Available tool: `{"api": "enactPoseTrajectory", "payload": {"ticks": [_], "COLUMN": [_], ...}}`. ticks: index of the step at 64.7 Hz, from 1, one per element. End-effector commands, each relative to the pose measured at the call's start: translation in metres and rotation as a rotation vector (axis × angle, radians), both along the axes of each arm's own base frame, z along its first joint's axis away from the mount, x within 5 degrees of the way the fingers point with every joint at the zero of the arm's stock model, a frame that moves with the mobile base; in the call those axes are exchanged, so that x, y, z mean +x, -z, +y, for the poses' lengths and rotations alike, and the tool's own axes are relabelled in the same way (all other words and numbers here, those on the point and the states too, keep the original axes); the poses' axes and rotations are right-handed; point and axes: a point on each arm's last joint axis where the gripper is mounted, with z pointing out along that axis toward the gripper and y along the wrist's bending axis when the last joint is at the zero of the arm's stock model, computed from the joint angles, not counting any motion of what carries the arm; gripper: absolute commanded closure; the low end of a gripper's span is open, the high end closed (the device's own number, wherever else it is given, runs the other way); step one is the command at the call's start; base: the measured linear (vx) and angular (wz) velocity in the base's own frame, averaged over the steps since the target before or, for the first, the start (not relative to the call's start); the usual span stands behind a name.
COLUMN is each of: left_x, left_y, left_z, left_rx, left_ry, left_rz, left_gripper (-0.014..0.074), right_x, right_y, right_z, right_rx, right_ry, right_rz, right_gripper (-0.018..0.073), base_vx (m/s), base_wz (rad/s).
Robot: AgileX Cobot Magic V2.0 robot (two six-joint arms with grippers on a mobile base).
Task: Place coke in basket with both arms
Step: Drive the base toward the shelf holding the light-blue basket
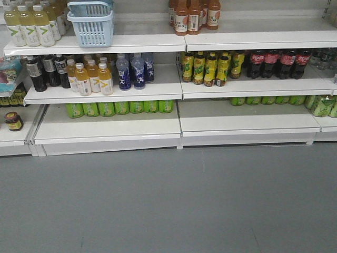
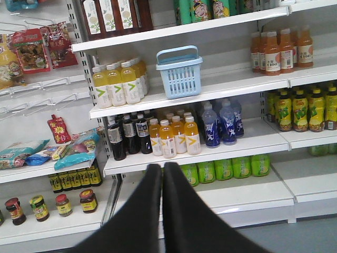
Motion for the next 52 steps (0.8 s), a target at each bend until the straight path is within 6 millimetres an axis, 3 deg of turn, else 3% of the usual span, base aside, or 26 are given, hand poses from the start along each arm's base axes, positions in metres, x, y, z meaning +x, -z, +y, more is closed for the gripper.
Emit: {"api": "enactPoseTrajectory", "payload": {"ticks": [1,52], "left_x": [-0.0009,-0.0009], "left_y": [-0.0027,-0.0027], "left_z": [-0.0033,-0.0033], "left_rx": [0.003,0.003], "left_ry": [0.038,0.038], "left_rz": [-0.057,-0.057], "left_gripper": [0.0603,0.0603], "right_x": [-0.0003,-0.0003], "right_y": [-0.0025,-0.0025], "right_z": [-0.0006,-0.0006], "right_rx": [-0.007,-0.007], "right_ry": [0.008,0.008], "right_rz": [-0.075,-0.075], "right_gripper": [0.0564,0.0564], "base_vx": [0.00,0.00], "base_wz": [0.00,0.00]}}
